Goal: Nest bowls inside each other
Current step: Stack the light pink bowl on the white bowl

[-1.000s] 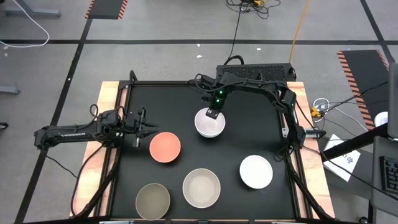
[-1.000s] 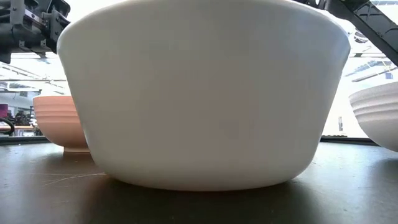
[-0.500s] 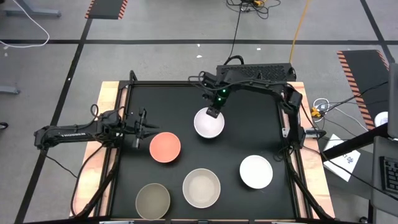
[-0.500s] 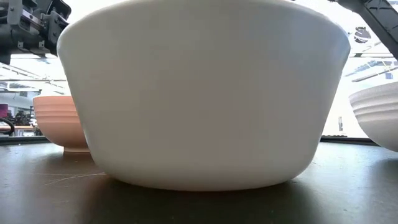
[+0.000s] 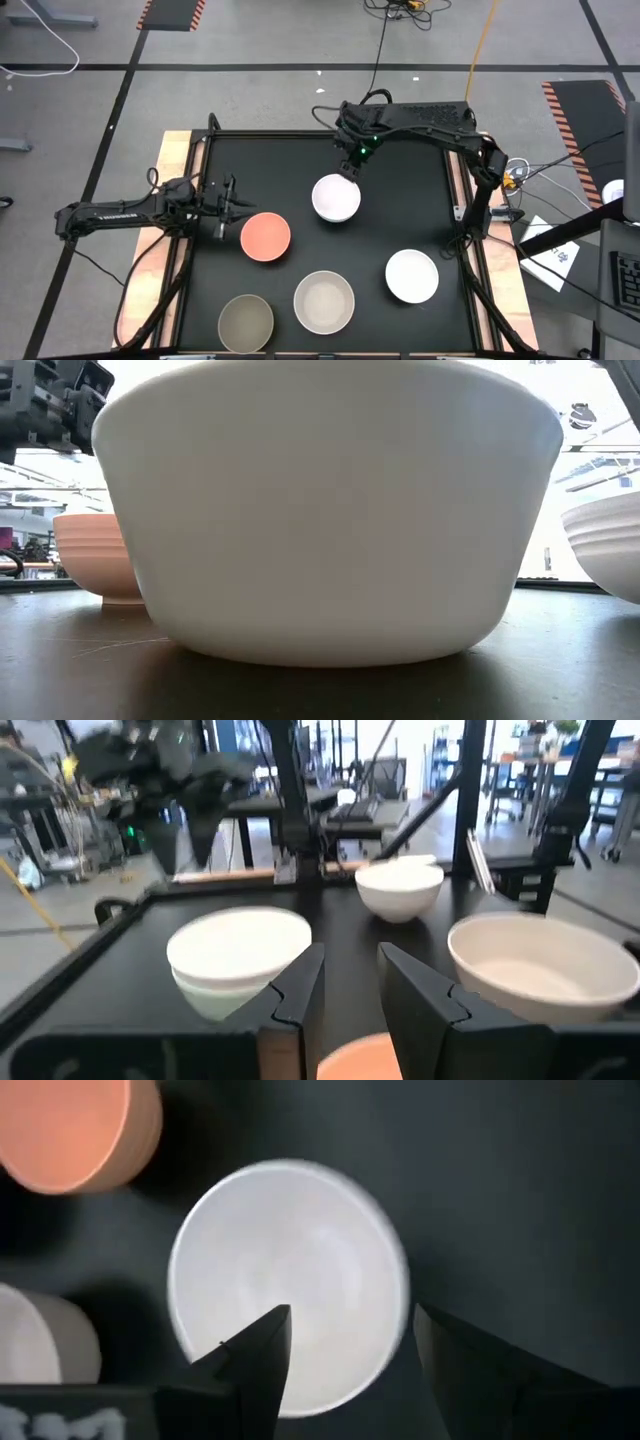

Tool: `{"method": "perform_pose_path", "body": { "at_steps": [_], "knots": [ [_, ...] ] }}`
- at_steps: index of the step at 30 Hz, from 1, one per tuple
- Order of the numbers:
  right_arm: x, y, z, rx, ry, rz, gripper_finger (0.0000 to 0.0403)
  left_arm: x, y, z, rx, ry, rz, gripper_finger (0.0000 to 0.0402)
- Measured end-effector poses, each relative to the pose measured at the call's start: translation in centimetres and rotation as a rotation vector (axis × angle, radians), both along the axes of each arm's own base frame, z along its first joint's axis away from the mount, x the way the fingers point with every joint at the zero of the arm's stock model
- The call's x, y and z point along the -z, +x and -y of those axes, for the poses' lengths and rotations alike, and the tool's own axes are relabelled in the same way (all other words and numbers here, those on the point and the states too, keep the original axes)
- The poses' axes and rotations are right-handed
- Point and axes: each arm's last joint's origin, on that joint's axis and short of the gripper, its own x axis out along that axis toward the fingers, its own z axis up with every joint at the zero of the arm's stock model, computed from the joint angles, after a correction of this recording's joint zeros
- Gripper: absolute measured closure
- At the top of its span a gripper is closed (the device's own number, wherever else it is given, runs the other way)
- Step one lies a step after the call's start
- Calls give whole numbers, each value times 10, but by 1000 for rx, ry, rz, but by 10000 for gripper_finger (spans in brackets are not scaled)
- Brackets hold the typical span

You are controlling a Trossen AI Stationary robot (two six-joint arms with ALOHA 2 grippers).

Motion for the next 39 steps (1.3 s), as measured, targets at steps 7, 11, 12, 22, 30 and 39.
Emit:
{"method": "perform_pose_path", "body": {
  "at_steps": [7,11,12,22,30,39],
  "knots": [
    [15,-32,-55,-58,-203,-4,210,4,0,0,-6,27,-35,304],
    [11,-69,-65,-16,-264,207,301,1,0,0,-6,36,-3,304],
    [12,-79,-68,-13,-281,262,337,0,0,0,-6,37,5,304],
    [31,-182,-97,45,-385,511,402,-21,-1,-1,-34,60,57,304],
    [62,-234,-112,106,-398,609,402,-25,-2,-1,-45,93,34,304],
    [69,-249,-116,165,-392,768,403,-23,-2,-4,-144,95,2,304]
  ]
}}
